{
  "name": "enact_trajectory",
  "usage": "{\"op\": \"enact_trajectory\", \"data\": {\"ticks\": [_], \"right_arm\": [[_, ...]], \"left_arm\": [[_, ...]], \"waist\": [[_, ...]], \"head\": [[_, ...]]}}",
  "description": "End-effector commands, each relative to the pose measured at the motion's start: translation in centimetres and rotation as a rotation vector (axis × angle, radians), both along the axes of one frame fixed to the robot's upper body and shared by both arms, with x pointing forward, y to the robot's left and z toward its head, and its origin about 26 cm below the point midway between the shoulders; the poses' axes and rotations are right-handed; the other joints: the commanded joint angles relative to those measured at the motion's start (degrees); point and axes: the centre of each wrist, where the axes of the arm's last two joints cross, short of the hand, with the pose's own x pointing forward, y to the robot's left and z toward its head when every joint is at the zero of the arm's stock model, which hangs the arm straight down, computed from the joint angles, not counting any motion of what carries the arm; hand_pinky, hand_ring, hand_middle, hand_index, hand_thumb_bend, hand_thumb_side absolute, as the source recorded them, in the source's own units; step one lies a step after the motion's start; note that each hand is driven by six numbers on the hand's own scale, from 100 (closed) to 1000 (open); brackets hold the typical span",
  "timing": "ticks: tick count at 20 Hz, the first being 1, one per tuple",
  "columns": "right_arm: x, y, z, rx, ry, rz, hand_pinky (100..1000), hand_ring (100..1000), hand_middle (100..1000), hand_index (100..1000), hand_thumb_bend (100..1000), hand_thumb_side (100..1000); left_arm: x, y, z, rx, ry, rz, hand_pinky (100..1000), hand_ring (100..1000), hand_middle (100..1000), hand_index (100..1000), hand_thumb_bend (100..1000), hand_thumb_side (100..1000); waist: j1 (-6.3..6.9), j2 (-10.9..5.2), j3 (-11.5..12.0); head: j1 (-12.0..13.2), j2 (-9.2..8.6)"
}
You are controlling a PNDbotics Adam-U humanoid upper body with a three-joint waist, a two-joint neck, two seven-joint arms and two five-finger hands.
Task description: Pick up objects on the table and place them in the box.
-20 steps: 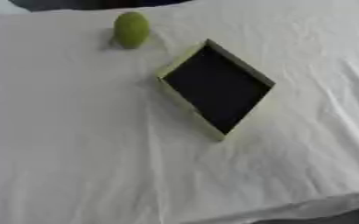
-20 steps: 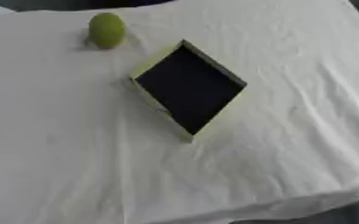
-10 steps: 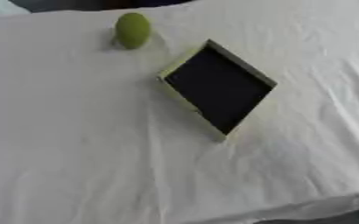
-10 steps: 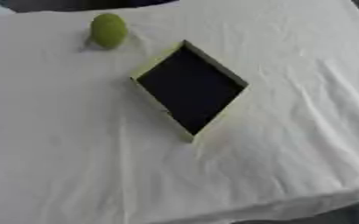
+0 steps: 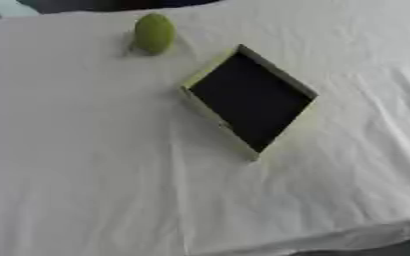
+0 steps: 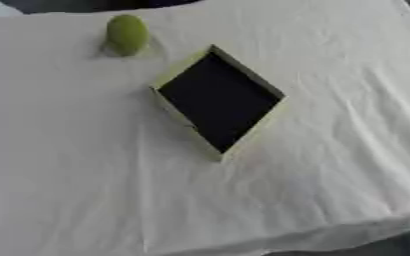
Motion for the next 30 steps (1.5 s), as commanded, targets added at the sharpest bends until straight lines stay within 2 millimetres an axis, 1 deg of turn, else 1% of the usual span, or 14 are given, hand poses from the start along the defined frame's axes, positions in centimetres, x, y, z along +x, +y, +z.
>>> {"op": "enact_trajectory", "data": {"ticks": [1, 3, 6, 8, 9, 10, 12, 18, 21, 24, 26, 30], "right_arm": [[-0.5, 0.1, 1.2, -0.033, -0.031, 0.006, 809, 689, 712, 822, 100, 174], [-0.5, 0.1, 1.2, -0.035, -0.029, 0.006, 809, 689, 712, 822, 100, 175], [-0.5, 0.1, 1.2, -0.038, -0.025, 0.005, 809, 689, 712, 822, 100, 175], [-0.5, 0.1, 1.2, -0.04, -0.024, 0.005, 809, 689, 712, 822, 100, 176], [-0.5, 0.1, 1.2, -0.04, -0.023, 0.006, 809, 689, 711, 822, 100, 173], [-0.5, 0.1, 1.2, -0.041, -0.022, 0.007, 809, 689, 711, 822, 100, 175], [-0.5, 0.2, 1.2, -0.041, -0.022, 0.009, 809, 689, 711, 822, 100, 181], [-0.5, 0.1, 1.3, -0.038, -0.029, 0.007, 808, 691, 712, 821, 100, 169], [-0.6, 0.4, 2.2, -0.038, -0.054, 0.011, 810, 709, 727, 824, 100, 149], [-0.8, 1.1, 4.4, -0.056, -0.125, 0.004, 808, 726, 742, 828, 100, 110], [-1.0, 1.7, 5.8, -0.073, -0.171, -0.007, 810, 736, 749, 831, 105, 103], [-1.3, 2.7, 7.9, -0.093, -0.228, -0.035, 819, 764, 775, 839, 140, 111]], "left_arm": [[0.1, 0.3, 1.2, 0.076, 0.002, 0.087, 767, 792, 661, 749, 213, 378], [0.7, 0.3, 1.3, 0.111, 0.021, 0.138, 773, 795, 667, 754, 218, 381], [1.7, 0.2, 1.7, 0.172, 0.05, 0.215, 784, 803, 676, 766, 234, 381], [2.4, 0.0, 1.8, 0.213, 0.073, 0.254, 787, 807, 678, 782, 223, 398], [2.8, -0.1, 1.9, 0.233, 0.091, 0.267, 788, 810, 679, 790, 245, 372], [3.2, -0.2, 1.9, 0.251, 0.11, 0.277, 788, 810, 680, 791, 212, 417], [3.9, -0.3, 1.9, 0.272, 0.136, 0.287, 787, 811, 679, 788, 204, 424], [4.5, -0.2, 1.5, 0.277, 0.146, 0.292, 786, 812, 679, 786, 200, 427], [4.3, -0.1, 1.5, 0.26, 0.132, 0.286, 784, 812, 678, 783, 210, 412], [3.6, -0.1, 1.6, 0.205, 0.089, 0.253, 779, 814, 677, 777, 219, 385], [2.6, -0.1, 1.7, 0.146, 0.044, 0.21, 776, 815, 676, 776, 233, 367], [0.3, -0.2, 1.9, 0.029, -0.048, 0.115, 773, 812, 674, 773, 271, 327]], "waist": [[0.02, -1.19, -0.2], [0.16, -1.17, -0.2], [0.24, -1.21, -0.2], [0.26, -1.27, -0.1], [0.28, -1.31, -0.1], [0.29, -1.35, 0.0], [0.28, -1.4, 0.0], [0.07, -1.34, -0.1], [-0.07, -1.45, 0.0], [-0.38, -1.66, 0.2], [-0.65, -1.7, 0.4], [-1.17, -1.68, 0.8]], "head": [[3.0, -0.75], [4.3, -0.88], [4.9, -0.88], [4.8, -0.73], [4.7, -0.61], [4.5, -0.5], [4.2, -0.4], [3.6, -0.38], [3.6, -0.18], [3.0, -0.08], [2.5, -0.12], [1.7, 0.13]]}}
